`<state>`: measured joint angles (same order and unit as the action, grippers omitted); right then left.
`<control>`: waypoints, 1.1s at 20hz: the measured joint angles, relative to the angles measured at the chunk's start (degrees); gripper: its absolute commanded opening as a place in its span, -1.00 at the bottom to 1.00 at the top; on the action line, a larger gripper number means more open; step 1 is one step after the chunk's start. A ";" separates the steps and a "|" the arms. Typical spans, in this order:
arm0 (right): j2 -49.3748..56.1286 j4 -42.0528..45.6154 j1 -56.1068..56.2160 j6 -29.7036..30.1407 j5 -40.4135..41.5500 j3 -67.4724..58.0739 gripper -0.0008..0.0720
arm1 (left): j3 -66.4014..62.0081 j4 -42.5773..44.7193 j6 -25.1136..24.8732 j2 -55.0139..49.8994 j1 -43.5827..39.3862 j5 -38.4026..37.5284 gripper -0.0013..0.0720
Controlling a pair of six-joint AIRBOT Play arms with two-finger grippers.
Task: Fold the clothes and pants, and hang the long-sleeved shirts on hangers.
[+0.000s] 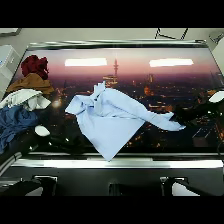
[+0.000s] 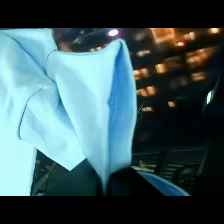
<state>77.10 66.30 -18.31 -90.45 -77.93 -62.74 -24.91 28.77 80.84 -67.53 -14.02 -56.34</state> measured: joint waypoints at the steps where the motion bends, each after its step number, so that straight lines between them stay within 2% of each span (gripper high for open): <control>1: 0.00 0.13 0.00 0.02 -0.02 0.00 -0.85 | 1.60 -3.76 -0.79 0.31 -2.67 2.84 0.77; 3: 0.00 0.17 0.00 0.02 -0.02 0.00 -0.85 | 3.69 -11.04 -1.75 0.31 -8.44 8.66 0.74; 4: 0.00 0.17 0.00 0.04 -0.04 0.00 -0.85 | 4.20 -14.03 -2.05 -0.02 -10.93 11.23 0.59; 6: 0.00 0.20 0.00 0.04 -0.52 0.00 -0.85 | 4.42 -19.15 -2.49 -1.18 -15.61 16.26 0.43; 7: 0.00 0.22 0.00 0.04 -0.83 0.00 -0.85 | 3.96 -20.92 -2.73 -1.88 -17.64 18.62 0.43; 8: 0.00 0.20 0.00 0.04 -1.16 0.00 -0.85 | 3.08 -22.49 -2.97 -2.67 -19.56 21.03 0.27; 10: -0.02 -0.09 0.00 0.04 -2.12 0.00 -0.85 | 0.96 -23.69 -3.13 -4.63 -22.32 25.64 -0.72; 11: -0.15 -0.42 0.00 0.07 -2.47 0.00 -0.86 | -0.17 -23.82 -3.37 -5.53 -23.12 27.52 -0.90; 14: -1.97 -1.46 0.00 0.33 -2.99 -0.90 -0.86 | -4.26 -25.33 -7.87 -6.08 -23.67 28.41 -0.90; 17: -5.81 -2.12 -0.04 1.77 -0.76 -7.17 -0.86 | -11.43 -23.19 -18.40 0.15 -20.09 27.76 -0.90; 19: -9.44 -2.23 -0.07 2.43 3.48 -15.37 -0.86 | -19.39 -19.10 -23.67 7.32 -15.10 27.34 -0.90; 22: -16.20 -2.21 -0.09 3.04 13.62 -30.12 -0.85 | -34.36 -15.63 -27.69 17.57 -5.70 27.36 -0.90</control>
<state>60.90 64.10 -18.39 -87.42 -64.31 -92.86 -59.27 13.15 53.15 -49.95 -19.73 -28.97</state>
